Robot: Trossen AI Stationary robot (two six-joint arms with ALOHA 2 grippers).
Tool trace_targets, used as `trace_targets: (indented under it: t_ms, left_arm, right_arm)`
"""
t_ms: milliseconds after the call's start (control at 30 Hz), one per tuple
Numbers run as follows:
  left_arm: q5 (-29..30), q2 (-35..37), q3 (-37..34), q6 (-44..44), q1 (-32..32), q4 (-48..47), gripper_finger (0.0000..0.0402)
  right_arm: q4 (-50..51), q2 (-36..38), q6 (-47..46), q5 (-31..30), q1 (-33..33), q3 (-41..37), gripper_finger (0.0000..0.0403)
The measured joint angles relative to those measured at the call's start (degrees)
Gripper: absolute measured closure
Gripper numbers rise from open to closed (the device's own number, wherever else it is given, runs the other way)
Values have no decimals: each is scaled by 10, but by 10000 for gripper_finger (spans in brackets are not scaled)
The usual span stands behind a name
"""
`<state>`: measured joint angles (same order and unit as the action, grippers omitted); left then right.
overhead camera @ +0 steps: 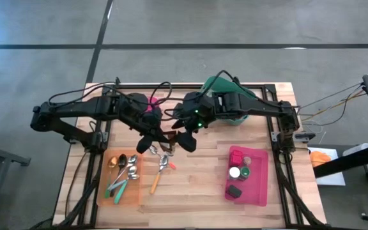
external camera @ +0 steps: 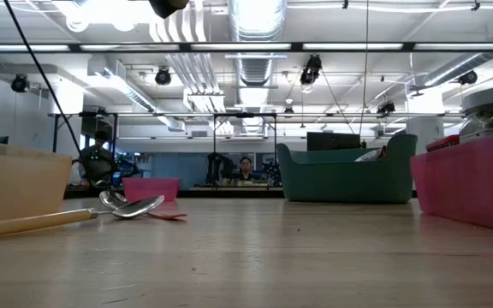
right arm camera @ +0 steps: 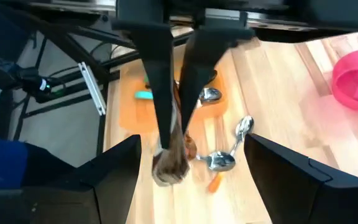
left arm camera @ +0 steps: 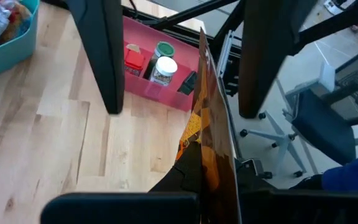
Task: Pick & Place Food Item
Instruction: Put the orange seasoning bag into the pink bin
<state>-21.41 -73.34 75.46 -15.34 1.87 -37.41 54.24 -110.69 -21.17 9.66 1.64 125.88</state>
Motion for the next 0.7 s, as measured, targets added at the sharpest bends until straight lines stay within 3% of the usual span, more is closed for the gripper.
trace_targets:
  t_ms: [133, 233, 367, 600, 700]
  left_arm:
    - [6, 0, 0, -7, 1, 0, 401]
    - [6, 0, 0, -9, 1, -1, 401]
    - [7, 1, 0, -11, 1, -3, 401]
    - [11, 0, 0, -14, 1, -4, 401]
    - [11, 1, 0, -14, 2, -4, 401]
  right_arm:
    - [0, -12, 1, -2, 1, -1, 128]
    - [-3, -16, 1, -4, 3, -1, 158]
    - [-7, -16, 5, -7, 2, 0, 221]
    - [-7, -15, 4, -19, 4, 2, 372]
    - [-7, -15, -1, -17, 3, 2, 386]
